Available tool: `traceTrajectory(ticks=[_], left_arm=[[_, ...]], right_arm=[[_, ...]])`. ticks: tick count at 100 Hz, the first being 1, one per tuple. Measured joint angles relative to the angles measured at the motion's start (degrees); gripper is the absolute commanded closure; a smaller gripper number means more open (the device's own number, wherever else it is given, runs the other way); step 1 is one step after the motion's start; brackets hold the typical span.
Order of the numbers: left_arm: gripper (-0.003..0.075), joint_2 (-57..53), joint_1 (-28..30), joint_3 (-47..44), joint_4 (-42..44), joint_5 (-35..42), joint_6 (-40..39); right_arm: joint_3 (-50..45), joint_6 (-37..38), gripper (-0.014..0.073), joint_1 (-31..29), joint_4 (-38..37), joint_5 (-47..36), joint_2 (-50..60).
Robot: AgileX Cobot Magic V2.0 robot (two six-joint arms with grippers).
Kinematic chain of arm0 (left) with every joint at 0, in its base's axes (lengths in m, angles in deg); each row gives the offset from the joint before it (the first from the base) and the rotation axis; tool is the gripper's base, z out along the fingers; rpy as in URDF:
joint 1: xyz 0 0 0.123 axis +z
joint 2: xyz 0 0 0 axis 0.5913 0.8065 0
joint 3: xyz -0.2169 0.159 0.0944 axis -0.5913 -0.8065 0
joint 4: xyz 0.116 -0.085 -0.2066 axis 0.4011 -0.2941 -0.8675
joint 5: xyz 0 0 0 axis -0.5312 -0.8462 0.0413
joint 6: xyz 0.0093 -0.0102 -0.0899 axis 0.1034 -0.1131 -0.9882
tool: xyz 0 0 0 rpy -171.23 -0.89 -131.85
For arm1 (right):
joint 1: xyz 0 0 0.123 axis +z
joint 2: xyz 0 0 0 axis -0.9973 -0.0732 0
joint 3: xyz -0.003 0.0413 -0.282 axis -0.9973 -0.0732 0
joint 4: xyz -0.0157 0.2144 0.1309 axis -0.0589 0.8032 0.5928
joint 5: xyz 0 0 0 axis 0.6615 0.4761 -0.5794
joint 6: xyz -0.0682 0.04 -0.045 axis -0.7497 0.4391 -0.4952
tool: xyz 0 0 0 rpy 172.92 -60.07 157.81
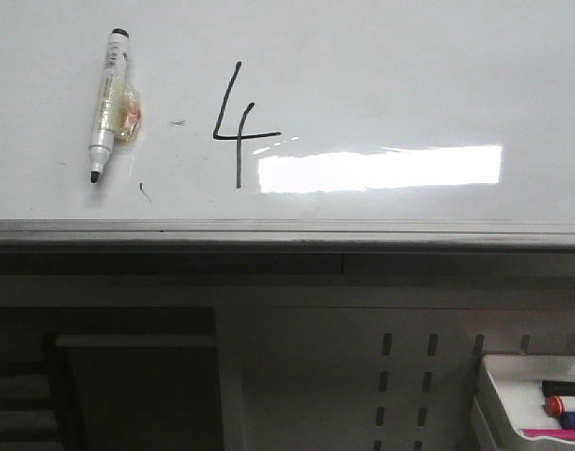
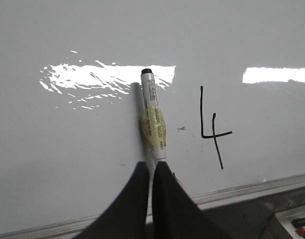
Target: Write number 4 on whiteboard
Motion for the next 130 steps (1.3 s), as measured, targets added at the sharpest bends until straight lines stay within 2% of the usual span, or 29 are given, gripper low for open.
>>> traceTrajectory(ticks=[36,46,72,98,110,130], left_arm=[[0.0741,-0.58,0.3,0.0,0.0,-0.07,0.0],[0.0741,-3.85,2.02,0.0,0.19,-2.77,0.0],[0.0741,-16.22,14.53,-0.71,7.79,-16.94,0.0],[0.0741,-29.17,27.92,-9.6,10.94,-20.04,0.0],[0.0741,-30.71,30.13,-12.56,11.49,-20.63,0.0],[0.0741,-30.71,30.26,-12.56,11.6,-23.14,0.0]], right_arm=[[0.0,0.0,0.0658,0.0,0.0,0.0,0.0],[0.0,0.0,0.0658,0.0,0.0,0.0,0.0],[0.0,0.0,0.0658,0.0,0.0,0.0,0.0],[0.0,0.0,0.0658,0.0,0.0,0.0,0.0],[0.0,0.0,0.0658,0.0,0.0,0.0,0.0],[0.0,0.0,0.0658,0.0,0.0,0.0,0.0]])
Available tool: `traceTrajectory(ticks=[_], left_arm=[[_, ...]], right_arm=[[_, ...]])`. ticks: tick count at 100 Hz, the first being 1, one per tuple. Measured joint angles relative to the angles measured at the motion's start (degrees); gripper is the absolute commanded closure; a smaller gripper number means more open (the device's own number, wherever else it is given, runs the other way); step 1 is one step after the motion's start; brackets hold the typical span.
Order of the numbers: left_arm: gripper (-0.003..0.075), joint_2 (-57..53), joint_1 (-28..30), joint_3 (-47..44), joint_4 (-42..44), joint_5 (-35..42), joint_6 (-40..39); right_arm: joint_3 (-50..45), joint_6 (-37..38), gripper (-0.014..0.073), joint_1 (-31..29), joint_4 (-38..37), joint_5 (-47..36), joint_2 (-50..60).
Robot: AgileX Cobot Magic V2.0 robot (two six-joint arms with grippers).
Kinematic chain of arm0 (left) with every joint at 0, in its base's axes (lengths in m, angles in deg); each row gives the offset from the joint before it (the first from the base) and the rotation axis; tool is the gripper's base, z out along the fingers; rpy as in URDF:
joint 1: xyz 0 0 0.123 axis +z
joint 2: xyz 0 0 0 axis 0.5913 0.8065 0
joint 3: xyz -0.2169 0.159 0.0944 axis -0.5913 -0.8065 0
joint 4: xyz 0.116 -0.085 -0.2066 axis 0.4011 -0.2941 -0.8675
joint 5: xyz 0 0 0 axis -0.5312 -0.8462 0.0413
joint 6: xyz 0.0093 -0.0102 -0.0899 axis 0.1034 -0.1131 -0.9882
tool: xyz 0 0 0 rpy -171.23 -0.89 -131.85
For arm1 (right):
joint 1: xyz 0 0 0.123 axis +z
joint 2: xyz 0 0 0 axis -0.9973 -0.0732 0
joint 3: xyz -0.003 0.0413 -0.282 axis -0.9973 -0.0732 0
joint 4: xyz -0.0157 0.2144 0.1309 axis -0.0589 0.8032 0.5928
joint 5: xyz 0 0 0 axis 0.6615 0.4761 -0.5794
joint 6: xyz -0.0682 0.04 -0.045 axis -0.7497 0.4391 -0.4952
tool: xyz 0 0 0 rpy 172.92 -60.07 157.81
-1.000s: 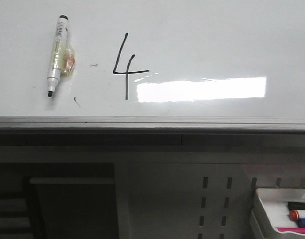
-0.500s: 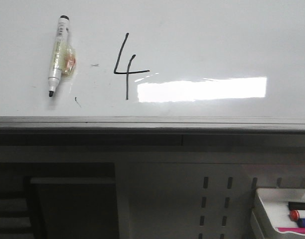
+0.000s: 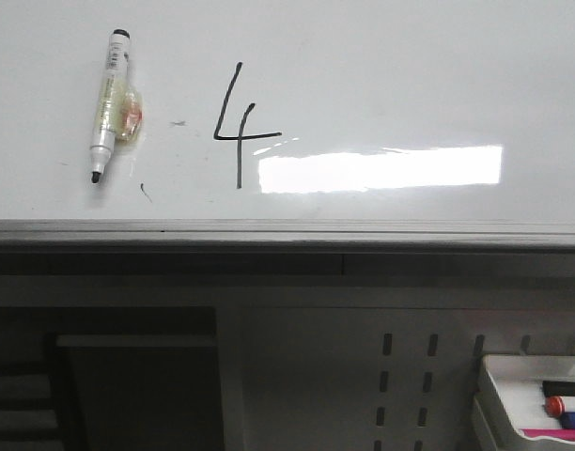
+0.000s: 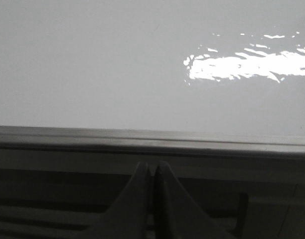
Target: Write number 4 on whiteboard
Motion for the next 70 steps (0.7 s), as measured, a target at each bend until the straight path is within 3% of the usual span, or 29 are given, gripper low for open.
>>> traceTrajectory(ticks=[12,70], left_arm=[[0.0741,0.0,0.0,0.0,0.0,-3.85,0.0],[0.0741,0.0,0.0,0.0,0.1,-3.94,0.0]], right_arm=[[0.0,0.0,0.0658,0.0,0.0,0.0,0.0],[0.0,0.0,0.0658,0.0,0.0,0.0,0.0]])
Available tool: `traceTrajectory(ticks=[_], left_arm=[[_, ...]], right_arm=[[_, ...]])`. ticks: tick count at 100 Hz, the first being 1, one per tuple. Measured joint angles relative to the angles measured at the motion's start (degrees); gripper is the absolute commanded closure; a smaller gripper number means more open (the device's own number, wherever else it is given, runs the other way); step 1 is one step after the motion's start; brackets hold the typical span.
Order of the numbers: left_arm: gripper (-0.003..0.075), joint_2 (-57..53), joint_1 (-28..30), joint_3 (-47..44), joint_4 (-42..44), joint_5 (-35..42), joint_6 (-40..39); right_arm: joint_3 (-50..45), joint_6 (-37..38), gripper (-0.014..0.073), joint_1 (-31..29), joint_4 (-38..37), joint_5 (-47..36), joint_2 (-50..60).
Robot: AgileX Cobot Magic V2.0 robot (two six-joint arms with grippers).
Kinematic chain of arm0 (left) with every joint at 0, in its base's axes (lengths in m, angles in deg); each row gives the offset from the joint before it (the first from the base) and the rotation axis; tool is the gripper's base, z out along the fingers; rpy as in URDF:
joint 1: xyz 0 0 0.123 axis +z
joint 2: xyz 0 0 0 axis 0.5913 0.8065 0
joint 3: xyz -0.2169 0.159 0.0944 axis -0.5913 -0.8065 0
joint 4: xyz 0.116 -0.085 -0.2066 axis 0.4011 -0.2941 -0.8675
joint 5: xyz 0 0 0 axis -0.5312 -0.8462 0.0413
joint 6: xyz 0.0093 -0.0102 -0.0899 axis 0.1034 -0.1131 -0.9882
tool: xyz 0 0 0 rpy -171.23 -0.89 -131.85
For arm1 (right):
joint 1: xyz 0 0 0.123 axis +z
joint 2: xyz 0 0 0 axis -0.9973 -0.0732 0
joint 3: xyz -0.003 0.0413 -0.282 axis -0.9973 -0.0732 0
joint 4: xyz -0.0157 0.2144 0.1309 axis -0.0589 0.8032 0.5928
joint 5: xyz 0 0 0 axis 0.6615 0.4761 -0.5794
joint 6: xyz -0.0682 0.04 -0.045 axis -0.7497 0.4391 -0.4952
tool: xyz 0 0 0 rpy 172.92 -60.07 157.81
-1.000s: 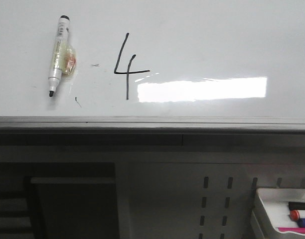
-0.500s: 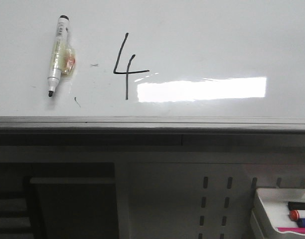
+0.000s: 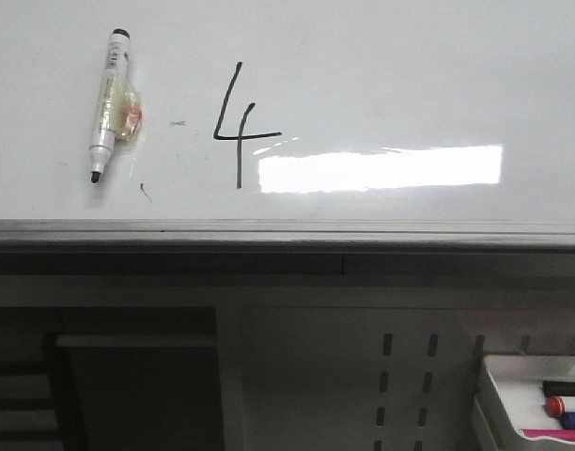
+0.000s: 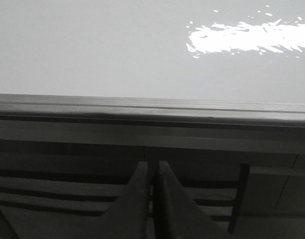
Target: Write number 4 on whiteboard
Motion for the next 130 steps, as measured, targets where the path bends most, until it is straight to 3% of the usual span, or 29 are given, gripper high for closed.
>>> traceTrajectory(ticks=[36,50,58,67,76,110,130], left_arm=[[0.0741,0.0,0.0,0.0,0.0,-0.03,0.0],[0.0741,0.0,0.0,0.0,0.0,-0.03,0.0],[0.0741,0.0,0.0,0.0,0.0,-0.03,0.0],[0.0741,0.0,0.0,0.0,0.0,-0.03,0.0],[0.0741,0.0,0.0,0.0,0.0,-0.03,0.0],[0.0741,0.0,0.0,0.0,0.0,-0.03,0.0],[0.0741,0.0,0.0,0.0,0.0,-0.03,0.0]], right_arm=[[0.0,0.0,0.0658,0.0,-0.37,-0.62,0.0],[0.0,1.28,0.0658,-0.62,-6.46,-0.69,0.49],[-0.44,7.73,0.0658,-2.49,-12.97,-0.87,1.71],[-1.98,16.46,0.0658,-6.63,-20.0,-1.93,4.0],[-4.07,20.18,0.0658,-12.17,-22.62,-2.33,8.03],[-15.29,21.97,0.0658,-34.66,-23.05,-0.52,27.02],[-16.48,21.97,0.0658,-40.71,-20.96,4.7,29.12]])
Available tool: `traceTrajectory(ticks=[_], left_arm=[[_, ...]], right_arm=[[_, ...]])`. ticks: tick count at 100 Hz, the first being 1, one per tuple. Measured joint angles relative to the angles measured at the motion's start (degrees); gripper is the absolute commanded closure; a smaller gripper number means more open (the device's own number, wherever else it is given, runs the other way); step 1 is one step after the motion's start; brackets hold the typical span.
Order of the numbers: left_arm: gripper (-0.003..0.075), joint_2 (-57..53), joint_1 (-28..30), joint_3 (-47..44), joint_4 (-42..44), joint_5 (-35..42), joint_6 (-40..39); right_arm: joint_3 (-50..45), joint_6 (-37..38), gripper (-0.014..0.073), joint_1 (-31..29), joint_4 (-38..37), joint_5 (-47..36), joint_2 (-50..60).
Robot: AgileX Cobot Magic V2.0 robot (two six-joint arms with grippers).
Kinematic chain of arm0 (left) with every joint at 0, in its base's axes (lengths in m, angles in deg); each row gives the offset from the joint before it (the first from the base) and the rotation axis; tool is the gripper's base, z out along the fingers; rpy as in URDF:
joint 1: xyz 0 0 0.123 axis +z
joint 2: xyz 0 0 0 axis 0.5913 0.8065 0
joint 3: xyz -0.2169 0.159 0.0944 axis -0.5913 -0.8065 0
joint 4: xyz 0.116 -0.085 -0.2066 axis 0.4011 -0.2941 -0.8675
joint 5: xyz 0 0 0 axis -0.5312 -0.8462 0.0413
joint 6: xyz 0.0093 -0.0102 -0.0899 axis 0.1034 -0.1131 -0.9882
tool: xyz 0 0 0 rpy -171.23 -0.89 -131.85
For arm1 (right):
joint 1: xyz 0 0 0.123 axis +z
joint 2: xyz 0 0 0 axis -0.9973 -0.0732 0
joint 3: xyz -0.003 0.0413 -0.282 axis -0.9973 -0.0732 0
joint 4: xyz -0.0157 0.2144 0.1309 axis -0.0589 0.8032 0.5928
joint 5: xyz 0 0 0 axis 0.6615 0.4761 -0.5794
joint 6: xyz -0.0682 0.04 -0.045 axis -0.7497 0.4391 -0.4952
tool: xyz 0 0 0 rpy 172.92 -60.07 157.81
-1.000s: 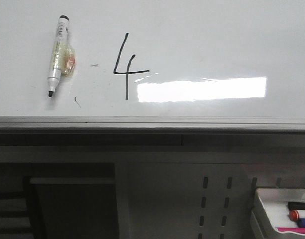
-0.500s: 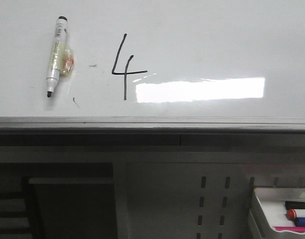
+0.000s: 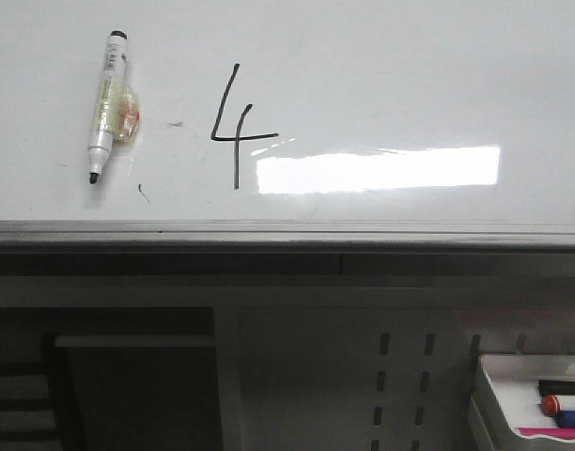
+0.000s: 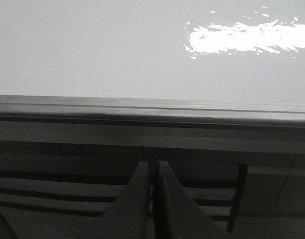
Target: Write number 4 on whiteboard
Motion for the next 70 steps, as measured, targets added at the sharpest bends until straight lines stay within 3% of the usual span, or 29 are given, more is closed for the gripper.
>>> traceTrajectory(ticks=[32,70], left_arm=[[0.0741,0.0,0.0,0.0,0.0,0.0,0.0],[0.0741,0.0,0.0,0.0,0.0,0.0,0.0]], right_arm=[[0.0,0.04,0.0658,-0.37,0.88,13.62,0.0],[0.1,0.16,0.0658,-0.37,0.88,14.16,0.0]])
